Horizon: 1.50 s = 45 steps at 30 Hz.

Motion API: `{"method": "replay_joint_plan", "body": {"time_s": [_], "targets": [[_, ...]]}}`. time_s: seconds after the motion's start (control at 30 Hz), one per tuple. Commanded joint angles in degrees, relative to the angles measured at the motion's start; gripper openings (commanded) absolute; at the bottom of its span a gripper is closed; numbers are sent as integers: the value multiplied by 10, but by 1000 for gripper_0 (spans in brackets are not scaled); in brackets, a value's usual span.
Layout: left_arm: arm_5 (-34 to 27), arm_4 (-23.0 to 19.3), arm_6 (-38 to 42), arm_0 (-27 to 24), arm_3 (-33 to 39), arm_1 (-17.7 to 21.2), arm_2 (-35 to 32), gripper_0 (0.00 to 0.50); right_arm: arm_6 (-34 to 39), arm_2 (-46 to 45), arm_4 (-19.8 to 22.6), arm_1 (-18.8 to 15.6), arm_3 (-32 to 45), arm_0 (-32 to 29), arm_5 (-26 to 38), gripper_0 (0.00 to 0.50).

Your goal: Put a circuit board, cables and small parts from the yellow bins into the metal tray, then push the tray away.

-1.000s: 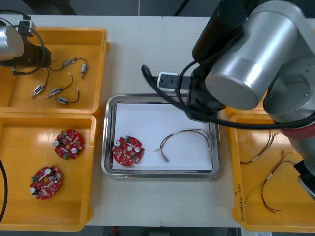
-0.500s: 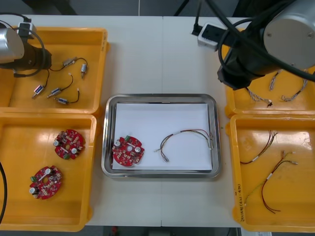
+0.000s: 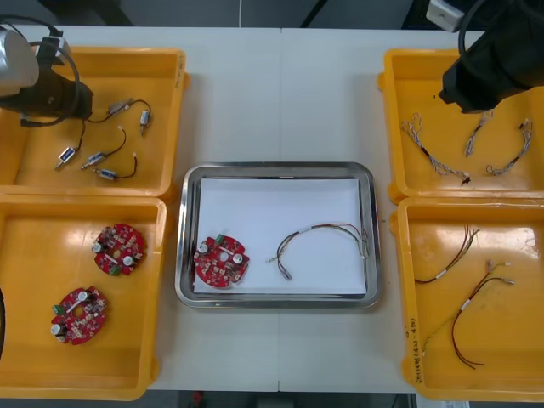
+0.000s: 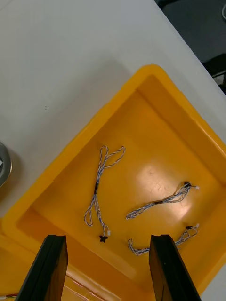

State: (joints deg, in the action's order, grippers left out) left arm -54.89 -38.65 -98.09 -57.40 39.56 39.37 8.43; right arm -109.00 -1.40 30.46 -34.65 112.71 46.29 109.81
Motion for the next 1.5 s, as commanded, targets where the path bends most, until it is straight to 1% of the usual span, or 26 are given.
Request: {"method": "replay_joint_plan", "body": {"time_s": [0.03,0.23,0.37,0.5,0.7,0.73,0.77,0.87,1.0,1.13,1.23,1.37,1.5], "targets": [[-70,0,-84,5,72,40,-48,0,27,-56,-21,-22,-30,-1,2,500],[-143,9,-75,6,134,53,-68,0,34,-103,-45,-22,-85,15,2,500],[-191,15,-62,6,173,55,-78,0,38,-131,-59,-21,-119,29,2,500],[-225,22,-53,5,205,54,-84,0,42,-150,-75,-22,-157,41,2,500],[-291,27,-31,15,272,54,-88,0,53,-155,-128,-22,-225,72,2,500],[-298,27,-21,20,282,54,-90,0,55,-156,-131,-22,-231,75,2,500],[-308,27,4,33,315,54,-90,0,58,-160,-137,-22,-245,80,2,500],[-327,21,37,56,370,54,-88,0,65,-170,-146,-23,-271,87,2,500],[-356,18,70,69,423,48,-79,0,74,-179,-153,-29,-301,91,2,500],[-376,19,138,78,481,33,-61,0,86,-192,-163,-37,-333,97,2,500],[-384,23,181,87,522,20,-47,0,119,-193,-164,-41,-359,105,2,500],[-395,23,214,98,566,9,-34,0,150,-188,-162,-45,-391,117,2,500],[-417,28,253,106,610,-6,-16,0,187,-190,-164,-48,-446,137,2,500]]}}
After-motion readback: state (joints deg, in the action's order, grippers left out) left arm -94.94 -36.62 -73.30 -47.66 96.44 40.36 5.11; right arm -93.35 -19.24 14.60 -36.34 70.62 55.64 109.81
